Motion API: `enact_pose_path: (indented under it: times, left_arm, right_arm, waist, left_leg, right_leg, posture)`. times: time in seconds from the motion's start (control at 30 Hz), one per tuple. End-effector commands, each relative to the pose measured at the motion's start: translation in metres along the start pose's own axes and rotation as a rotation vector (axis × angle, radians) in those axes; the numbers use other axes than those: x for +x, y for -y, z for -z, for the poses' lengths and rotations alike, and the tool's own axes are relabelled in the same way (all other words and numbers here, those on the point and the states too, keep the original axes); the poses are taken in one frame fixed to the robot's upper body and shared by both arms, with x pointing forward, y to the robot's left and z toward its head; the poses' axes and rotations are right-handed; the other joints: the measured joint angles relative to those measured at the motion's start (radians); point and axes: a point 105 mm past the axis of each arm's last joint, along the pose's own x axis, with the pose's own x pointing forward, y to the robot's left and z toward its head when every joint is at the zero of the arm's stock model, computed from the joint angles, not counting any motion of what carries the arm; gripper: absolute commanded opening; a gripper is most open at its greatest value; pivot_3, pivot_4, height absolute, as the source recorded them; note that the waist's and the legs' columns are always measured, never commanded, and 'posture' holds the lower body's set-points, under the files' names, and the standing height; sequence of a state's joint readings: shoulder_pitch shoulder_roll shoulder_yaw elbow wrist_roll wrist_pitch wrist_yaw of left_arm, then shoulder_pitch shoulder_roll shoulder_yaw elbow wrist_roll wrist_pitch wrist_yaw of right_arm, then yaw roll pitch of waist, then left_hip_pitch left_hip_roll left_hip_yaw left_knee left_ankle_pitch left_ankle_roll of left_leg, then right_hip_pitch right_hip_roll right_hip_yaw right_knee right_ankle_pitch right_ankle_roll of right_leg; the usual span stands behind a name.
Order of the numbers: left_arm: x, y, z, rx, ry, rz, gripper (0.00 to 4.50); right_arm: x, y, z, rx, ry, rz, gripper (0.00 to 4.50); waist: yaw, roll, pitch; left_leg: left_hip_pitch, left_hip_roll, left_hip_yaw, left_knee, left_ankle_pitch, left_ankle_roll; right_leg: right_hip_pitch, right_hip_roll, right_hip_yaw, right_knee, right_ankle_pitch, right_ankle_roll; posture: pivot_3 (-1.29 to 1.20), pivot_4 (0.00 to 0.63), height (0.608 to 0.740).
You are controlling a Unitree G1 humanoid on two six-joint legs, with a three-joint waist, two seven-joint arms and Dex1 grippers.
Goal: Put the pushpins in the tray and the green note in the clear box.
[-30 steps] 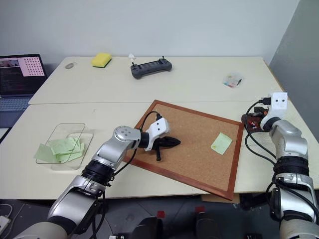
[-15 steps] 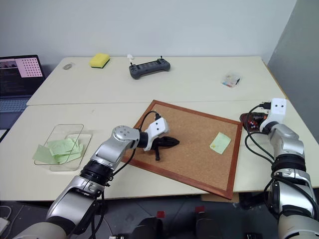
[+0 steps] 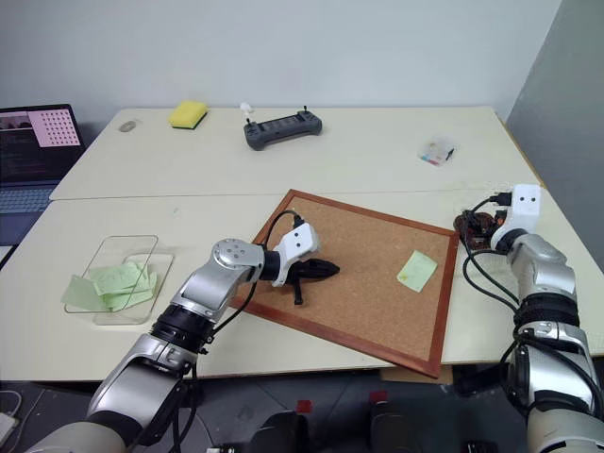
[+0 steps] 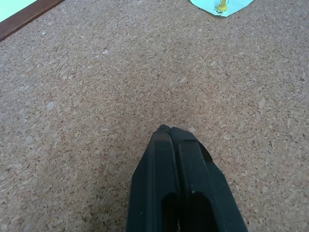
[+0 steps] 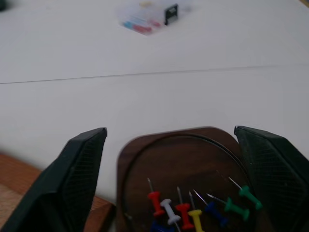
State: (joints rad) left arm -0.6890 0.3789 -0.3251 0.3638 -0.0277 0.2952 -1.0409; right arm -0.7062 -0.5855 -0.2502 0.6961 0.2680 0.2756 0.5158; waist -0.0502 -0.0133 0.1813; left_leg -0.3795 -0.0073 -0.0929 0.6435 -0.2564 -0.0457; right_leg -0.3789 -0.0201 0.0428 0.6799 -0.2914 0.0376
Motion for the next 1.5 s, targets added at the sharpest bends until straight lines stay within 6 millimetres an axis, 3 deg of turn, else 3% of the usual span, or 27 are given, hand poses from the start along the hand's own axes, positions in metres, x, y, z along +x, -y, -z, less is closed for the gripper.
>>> enact_pose_path:
  times: [0.03,0.23,0.4,0.53,0.63,0.83,1.13,1.5]
  left_arm:
    - [0.002,0.005,0.025,-0.044,-0.086,0.012,0.0]
    - [0.002,0.006,0.025,-0.047,-0.085,0.011,0.0]
    - [0.001,0.007,0.026,-0.047,-0.085,0.019,0.0]
    - [0.003,0.007,0.024,-0.044,-0.083,0.021,0.0]
    - [0.003,0.006,0.023,-0.04,-0.083,0.021,0.0]
    - [0.001,0.006,0.023,-0.04,-0.083,0.018,0.0]
    - [-0.001,0.007,0.024,-0.046,-0.084,0.015,0.0]
    - [0.001,0.01,0.023,-0.053,-0.08,0.021,0.0]
  right_arm:
    - [-0.023,-0.04,-0.025,-0.081,0.1,-0.272,4.47]
    - [-0.076,-0.099,-0.015,-0.194,0.106,-0.61,4.47]
    - [-0.105,-0.134,0.002,-0.231,0.067,-0.752,4.47]
    - [-0.106,-0.147,0.016,-0.228,0.044,-0.765,4.47]
    - [-0.092,-0.149,0.032,-0.239,0.019,-0.73,4.47]
    - [-0.079,-0.151,0.044,-0.255,0.008,-0.717,4.47]
    - [-0.068,-0.146,0.057,-0.297,-0.024,-0.687,2.78]
    - [-0.062,-0.14,0.056,-0.305,-0.015,-0.658,0.56]
  waist:
    - [0.001,0.0,0.0]
    - [0.002,0.0,0.0]
    - [0.0,0.0,0.0]
    - [0.0,0.0,0.0]
    - [0.001,-0.001,0.0]
    - [0.003,-0.001,0.0]
    - [0.002,-0.001,0.0]
    - [0.002,-0.001,0.0]
  left_leg:
    - [0.0,0.0,0.0,0.0,0.0,0.0]
    - [-0.001,0.0,-0.002,0.0,0.0,0.0]
    - [0.0,0.0,-0.002,0.001,0.0,0.0]
    - [0.0,0.0,-0.002,0.001,0.0,0.0]
    - [0.0,0.0,-0.002,0.001,0.0,0.0]
    - [0.0,0.0,-0.002,0.001,0.0,0.0]
    - [0.0,0.0,-0.002,0.001,0.0,0.0]
    - [0.0,0.0,-0.002,0.0,0.0,0.0]
  right_leg:
    - [0.0,0.0,0.0,0.0,0.0,0.0]
    - [0.0,0.0,-0.001,0.0,0.0,0.0]
    - [0.001,0.001,-0.001,0.0,-0.001,0.002]
    - [0.001,0.001,-0.001,0.0,-0.003,0.005]
    - [0.001,0.001,-0.001,0.0,-0.003,0.005]
    - [0.0,0.001,-0.001,0.0,-0.001,0.001]
    - [0.0,0.001,-0.001,0.0,0.0,0.001]
    - [0.0,0.001,-0.002,0.0,0.0,0.0]
  posture:
    - [0.0,0.15,0.74]
    - [0.0,0.15,0.74]
    - [0.0,0.15,0.74]
    - [0.0,0.15,0.74]
    - [0.0,0.15,0.74]
    - [0.0,0.15,0.74]
    - [0.0,0.15,0.74]
    - [0.0,0.15,0.74]
